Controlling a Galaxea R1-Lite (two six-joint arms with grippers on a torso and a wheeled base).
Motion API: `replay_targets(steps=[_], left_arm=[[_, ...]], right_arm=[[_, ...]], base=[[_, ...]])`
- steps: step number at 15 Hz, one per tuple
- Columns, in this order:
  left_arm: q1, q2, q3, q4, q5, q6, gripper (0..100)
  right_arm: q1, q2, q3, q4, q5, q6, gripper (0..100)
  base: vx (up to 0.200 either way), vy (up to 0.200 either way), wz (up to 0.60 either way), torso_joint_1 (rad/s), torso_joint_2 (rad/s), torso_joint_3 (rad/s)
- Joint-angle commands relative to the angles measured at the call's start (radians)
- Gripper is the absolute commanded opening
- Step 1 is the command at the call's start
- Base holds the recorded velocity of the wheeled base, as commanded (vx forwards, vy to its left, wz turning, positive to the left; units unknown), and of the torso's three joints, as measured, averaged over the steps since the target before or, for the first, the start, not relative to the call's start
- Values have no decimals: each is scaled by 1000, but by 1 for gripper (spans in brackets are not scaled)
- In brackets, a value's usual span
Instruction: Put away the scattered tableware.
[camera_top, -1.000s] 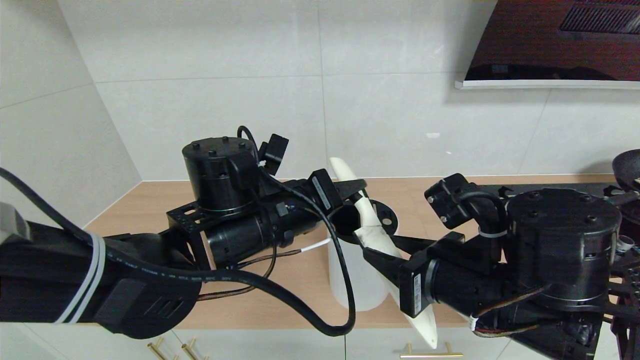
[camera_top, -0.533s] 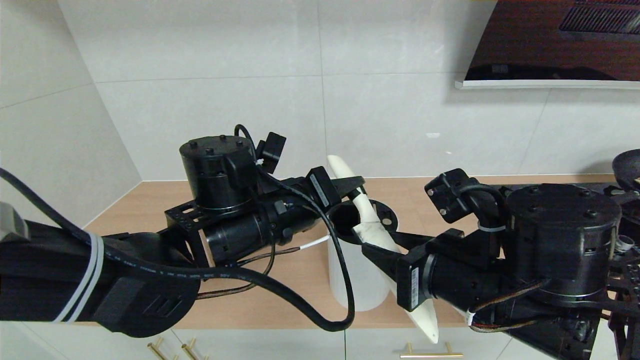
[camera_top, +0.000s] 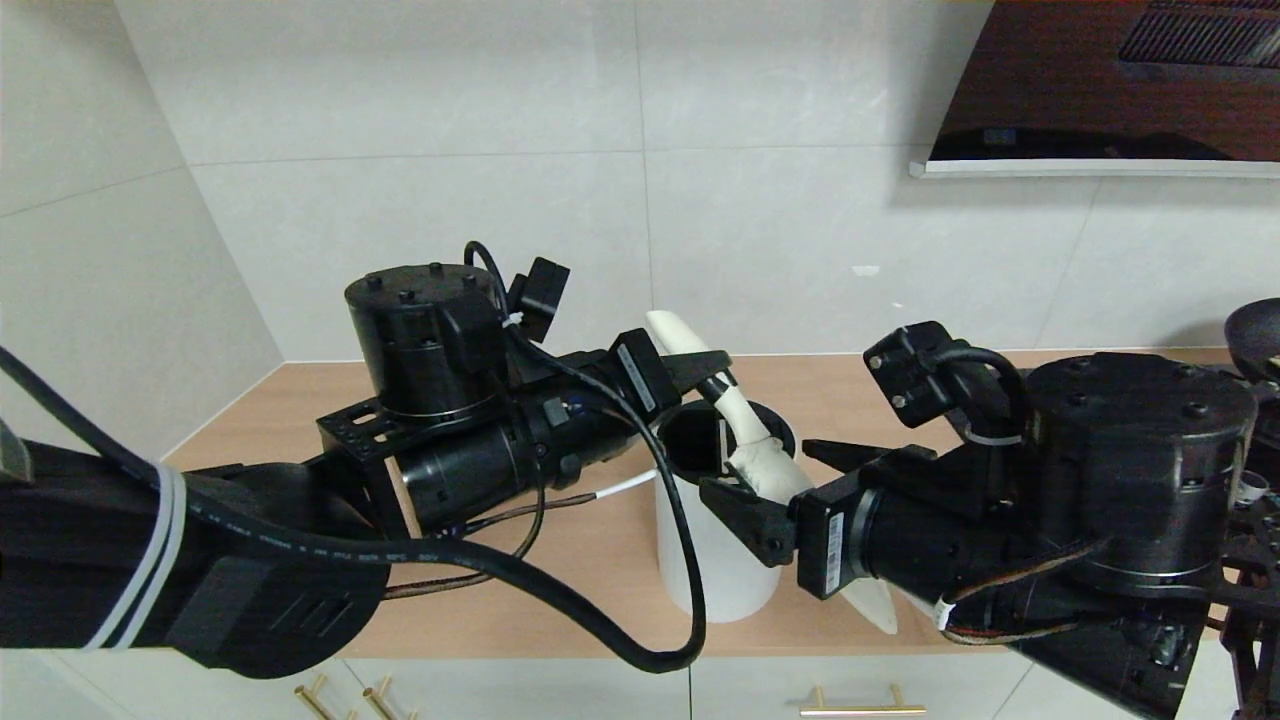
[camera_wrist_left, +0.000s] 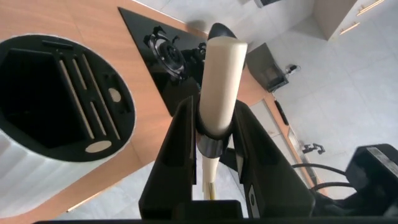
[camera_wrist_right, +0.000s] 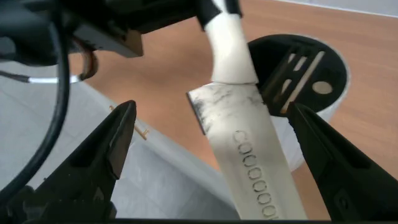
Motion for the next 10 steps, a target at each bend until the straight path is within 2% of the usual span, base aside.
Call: replay_targets(steps=[1,3,4,6,7,8,10], left_arm=[[37,-45,0,-2,1,2,0],[89,-89,-2,-2,-1,13,0],[109,-109,-2,-2,-2,30,0],[143,-143,1,-2,-2,102,0],[148,-154,5,-2,-2,124,0],[152,-167,11,-2,3,173,0],[152,-192,24,-4,35,246,0]], right_arm=[[-23,-50,-1,0,-12,-2,100],[-55,-113,-1,5,-7,-6,100],[-67,-136,-1,10,-7,-8,100],[-92,-157,-3,11,-4,-25,100],[-93,-157,-3,11,-4,-28,100],[-97,-153,-3,11,-4,-28,100],[-97,-144,-3,11,-4,-28,100]], base=[[0,0,0,0,0,0],[0,0,0,0,0,0],[0,0,0,0,0,0],[0,0,0,0,0,0],[0,0,0,0,0,0],[0,0,0,0,0,0],[0,0,0,0,0,0]])
